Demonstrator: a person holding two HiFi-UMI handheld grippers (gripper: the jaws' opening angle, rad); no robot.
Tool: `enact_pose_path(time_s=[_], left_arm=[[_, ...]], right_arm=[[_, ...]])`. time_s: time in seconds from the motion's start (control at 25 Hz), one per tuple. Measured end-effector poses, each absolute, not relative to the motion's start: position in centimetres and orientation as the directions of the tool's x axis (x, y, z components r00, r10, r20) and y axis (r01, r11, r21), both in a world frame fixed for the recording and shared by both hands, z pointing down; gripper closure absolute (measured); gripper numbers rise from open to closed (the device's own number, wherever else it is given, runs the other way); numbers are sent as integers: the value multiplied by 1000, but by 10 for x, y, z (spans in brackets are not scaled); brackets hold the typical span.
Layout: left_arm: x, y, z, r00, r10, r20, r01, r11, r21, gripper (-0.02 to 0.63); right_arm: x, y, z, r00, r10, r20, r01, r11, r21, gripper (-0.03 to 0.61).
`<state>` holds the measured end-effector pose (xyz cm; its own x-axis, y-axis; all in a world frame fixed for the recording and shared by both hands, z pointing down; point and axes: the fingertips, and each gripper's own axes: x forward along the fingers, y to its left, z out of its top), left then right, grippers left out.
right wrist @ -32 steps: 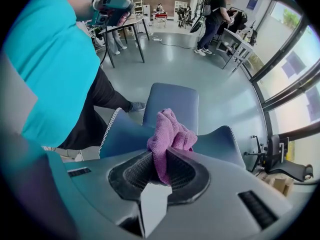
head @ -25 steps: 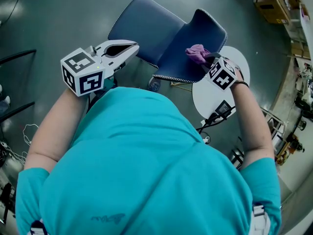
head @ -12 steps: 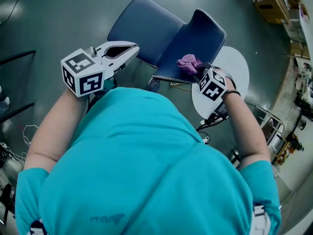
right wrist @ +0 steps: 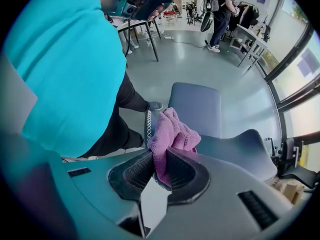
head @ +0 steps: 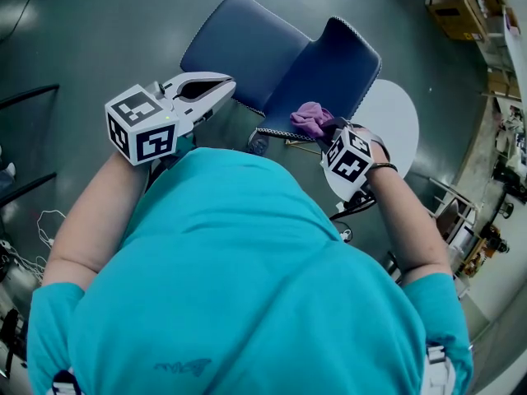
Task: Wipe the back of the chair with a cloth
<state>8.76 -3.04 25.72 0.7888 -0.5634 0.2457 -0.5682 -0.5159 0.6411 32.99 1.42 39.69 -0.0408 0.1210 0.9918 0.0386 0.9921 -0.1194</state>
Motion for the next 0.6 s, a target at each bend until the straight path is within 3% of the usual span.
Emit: enact_pose_path(time_s=[0.32, 0.6], left_arm=[[74, -38, 267, 785, -580, 218, -557, -507, 658, 618], [25, -22, 270, 774, -602, 194, -563, -514, 647, 618]], right_arm=[[323, 29, 392, -72, 231, 970, -22, 972, -233, 520], [285, -9, 369, -96, 157, 983, -46, 986, -162, 520]])
